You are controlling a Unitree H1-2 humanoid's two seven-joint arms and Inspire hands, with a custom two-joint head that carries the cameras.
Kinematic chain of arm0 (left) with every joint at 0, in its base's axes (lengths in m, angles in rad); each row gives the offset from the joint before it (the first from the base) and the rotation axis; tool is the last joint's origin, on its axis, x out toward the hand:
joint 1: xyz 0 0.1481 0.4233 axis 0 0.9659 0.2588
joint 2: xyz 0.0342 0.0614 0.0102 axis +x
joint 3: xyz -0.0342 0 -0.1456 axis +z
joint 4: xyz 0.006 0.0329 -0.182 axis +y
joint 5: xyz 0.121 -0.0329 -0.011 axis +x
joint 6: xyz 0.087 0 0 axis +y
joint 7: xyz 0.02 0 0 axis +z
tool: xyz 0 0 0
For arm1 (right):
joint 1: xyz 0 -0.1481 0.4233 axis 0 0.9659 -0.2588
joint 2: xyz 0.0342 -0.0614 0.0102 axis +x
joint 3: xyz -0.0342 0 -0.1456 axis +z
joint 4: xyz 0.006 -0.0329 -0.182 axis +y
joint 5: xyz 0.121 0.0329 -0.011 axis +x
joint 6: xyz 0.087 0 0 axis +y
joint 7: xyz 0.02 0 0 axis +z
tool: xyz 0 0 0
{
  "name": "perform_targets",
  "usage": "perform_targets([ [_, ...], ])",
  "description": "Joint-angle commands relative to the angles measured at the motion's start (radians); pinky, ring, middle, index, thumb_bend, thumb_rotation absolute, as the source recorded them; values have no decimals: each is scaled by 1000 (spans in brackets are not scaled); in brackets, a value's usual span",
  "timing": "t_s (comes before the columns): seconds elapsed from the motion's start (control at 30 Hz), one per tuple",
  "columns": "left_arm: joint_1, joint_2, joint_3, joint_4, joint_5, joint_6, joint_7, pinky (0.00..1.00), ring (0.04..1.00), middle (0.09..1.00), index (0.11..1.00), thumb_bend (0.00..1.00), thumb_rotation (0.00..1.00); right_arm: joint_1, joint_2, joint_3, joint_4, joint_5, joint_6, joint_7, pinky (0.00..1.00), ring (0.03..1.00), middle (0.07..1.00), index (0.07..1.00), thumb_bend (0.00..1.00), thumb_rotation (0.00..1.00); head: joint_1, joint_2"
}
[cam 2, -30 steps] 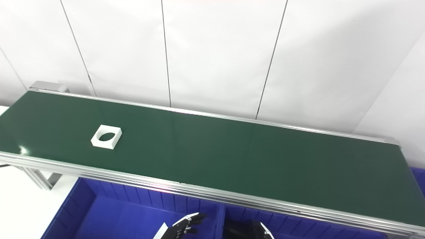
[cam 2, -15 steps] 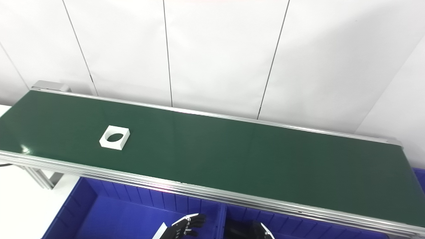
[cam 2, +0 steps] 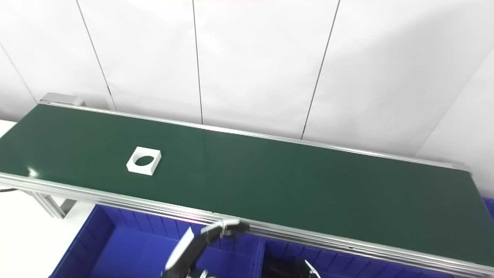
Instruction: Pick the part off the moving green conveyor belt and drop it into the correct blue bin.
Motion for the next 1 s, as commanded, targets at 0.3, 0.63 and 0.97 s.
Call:
perform_targets([
  [0.3, -220, 101, 137, 12, 236, -32, -8, 780, 773, 779, 763, 892, 289, -24, 10, -3, 3, 2, -52, -13, 873, 884, 875, 875, 901, 1000, -7, -13],
  [0.63, -370, 211, 238, 49, 501, 23, -121, 759, 785, 788, 762, 889, 505, -34, 14, -9, 20, 11, -52, -2, 876, 884, 871, 869, 895, 998, -6, -26],
  [0.97, -518, 284, 234, 214, 609, 34, -198, 745, 767, 773, 751, 993, 297, -38, 15, -10, 27, 12, -52, 0, 864, 880, 864, 863, 883, 992, -6, -34],
])
